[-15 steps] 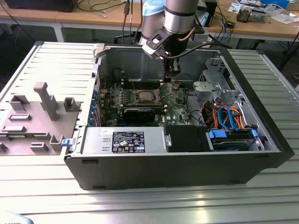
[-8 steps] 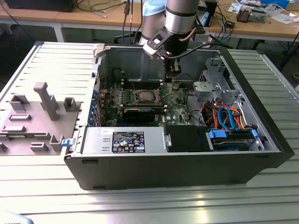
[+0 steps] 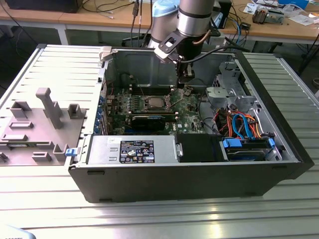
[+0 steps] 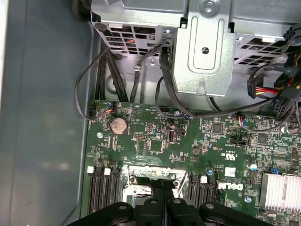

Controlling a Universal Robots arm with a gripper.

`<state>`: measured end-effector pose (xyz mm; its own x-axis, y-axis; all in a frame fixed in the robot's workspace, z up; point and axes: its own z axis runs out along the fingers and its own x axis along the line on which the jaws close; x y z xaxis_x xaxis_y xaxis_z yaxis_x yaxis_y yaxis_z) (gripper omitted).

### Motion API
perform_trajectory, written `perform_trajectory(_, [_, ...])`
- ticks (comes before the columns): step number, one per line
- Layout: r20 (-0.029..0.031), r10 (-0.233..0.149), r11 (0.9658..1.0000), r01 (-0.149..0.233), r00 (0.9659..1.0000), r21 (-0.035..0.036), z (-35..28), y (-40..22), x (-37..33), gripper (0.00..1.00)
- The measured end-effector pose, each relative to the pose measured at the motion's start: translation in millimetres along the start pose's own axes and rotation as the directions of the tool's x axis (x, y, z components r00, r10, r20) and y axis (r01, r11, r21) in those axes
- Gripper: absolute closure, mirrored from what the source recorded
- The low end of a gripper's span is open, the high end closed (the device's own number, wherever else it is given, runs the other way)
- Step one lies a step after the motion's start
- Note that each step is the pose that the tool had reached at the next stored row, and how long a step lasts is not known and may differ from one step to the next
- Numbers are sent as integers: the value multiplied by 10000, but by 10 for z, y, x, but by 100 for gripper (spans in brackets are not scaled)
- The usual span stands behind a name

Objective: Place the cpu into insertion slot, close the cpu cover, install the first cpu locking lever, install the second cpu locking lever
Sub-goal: 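Close the cpu cover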

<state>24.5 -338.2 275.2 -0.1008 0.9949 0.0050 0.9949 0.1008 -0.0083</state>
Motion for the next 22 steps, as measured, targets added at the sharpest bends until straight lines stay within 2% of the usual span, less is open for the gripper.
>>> perform_trajectory(22, [0, 0, 10000, 0, 10000, 0, 25, 110, -11, 89])
